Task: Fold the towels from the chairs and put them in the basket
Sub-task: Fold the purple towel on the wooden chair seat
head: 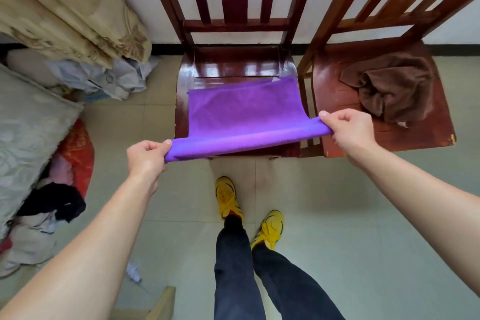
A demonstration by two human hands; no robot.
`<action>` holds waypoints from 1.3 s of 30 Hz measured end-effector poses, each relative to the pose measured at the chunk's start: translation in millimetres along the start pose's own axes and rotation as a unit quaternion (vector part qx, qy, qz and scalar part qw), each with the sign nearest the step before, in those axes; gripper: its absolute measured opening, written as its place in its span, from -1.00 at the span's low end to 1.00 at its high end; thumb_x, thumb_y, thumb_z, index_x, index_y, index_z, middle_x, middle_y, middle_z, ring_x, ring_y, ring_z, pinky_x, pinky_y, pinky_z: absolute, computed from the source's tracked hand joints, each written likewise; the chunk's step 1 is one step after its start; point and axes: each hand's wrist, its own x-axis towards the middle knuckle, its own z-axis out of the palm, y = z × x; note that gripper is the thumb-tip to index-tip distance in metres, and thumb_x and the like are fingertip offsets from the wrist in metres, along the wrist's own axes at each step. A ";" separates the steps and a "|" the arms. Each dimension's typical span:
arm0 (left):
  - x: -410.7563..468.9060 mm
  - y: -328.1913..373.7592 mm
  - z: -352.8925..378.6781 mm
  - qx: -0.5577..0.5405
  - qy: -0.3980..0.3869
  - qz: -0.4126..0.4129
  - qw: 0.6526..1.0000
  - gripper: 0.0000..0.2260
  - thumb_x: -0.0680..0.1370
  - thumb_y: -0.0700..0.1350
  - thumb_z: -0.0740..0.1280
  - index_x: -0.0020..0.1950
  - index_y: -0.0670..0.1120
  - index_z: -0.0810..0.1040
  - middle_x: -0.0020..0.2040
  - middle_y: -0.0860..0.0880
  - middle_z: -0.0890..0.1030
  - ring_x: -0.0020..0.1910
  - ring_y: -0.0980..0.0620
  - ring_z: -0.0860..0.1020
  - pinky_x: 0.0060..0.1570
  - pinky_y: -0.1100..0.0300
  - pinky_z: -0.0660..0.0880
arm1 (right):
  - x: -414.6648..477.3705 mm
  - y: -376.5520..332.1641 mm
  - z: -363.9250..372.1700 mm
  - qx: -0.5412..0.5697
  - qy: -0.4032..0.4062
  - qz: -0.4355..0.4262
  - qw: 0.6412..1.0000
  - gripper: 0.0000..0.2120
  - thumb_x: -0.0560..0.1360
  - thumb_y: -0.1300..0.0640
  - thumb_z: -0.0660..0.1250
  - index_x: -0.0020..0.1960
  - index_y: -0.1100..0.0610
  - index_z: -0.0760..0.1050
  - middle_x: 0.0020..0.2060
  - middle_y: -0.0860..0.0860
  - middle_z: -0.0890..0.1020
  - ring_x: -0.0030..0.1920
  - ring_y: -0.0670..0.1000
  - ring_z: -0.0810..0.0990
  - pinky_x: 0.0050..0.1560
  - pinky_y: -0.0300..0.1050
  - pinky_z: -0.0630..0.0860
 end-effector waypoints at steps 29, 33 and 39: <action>-2.7 288.5 -68.4 0.003 -0.019 0.146 0.989 -0.91 0.33 -0.34 0.34 -0.24 -0.18 0.56 -0.29 -0.17 0.47 -0.47 -0.03 0.36 -0.60 0.38 0.21 | 32.3 -266.9 -93.5 0.119 0.015 0.026 0.992 -0.89 0.42 0.28 0.47 -0.23 0.19 0.56 -0.22 0.08 0.63 -0.33 -0.07 0.64 -0.48 -0.28 0.54; 20.8 229.6 -42.7 0.018 -0.028 0.110 0.993 -0.92 0.37 -0.35 0.36 -0.20 -0.21 0.61 -0.22 -0.23 0.53 -0.47 -0.05 0.35 -0.65 0.45 0.18 | 42.4 -212.2 -65.7 0.094 0.002 0.067 0.993 -0.94 0.40 0.29 0.47 -0.13 0.24 0.62 -0.21 0.14 0.65 -0.38 -0.05 0.61 -0.37 -0.20 0.60; 36.4 107.8 -6.3 0.061 -0.038 -0.013 0.997 -0.83 0.40 -0.39 0.36 -0.30 -0.15 0.56 -0.17 -0.19 0.60 -0.35 -0.12 0.57 -0.54 0.22 0.54 | 36.9 -97.0 -19.5 0.024 -0.041 0.134 0.990 -0.97 0.39 0.31 0.44 -0.18 0.22 0.63 -0.23 0.21 0.67 -0.33 0.07 0.67 -0.31 -0.09 0.64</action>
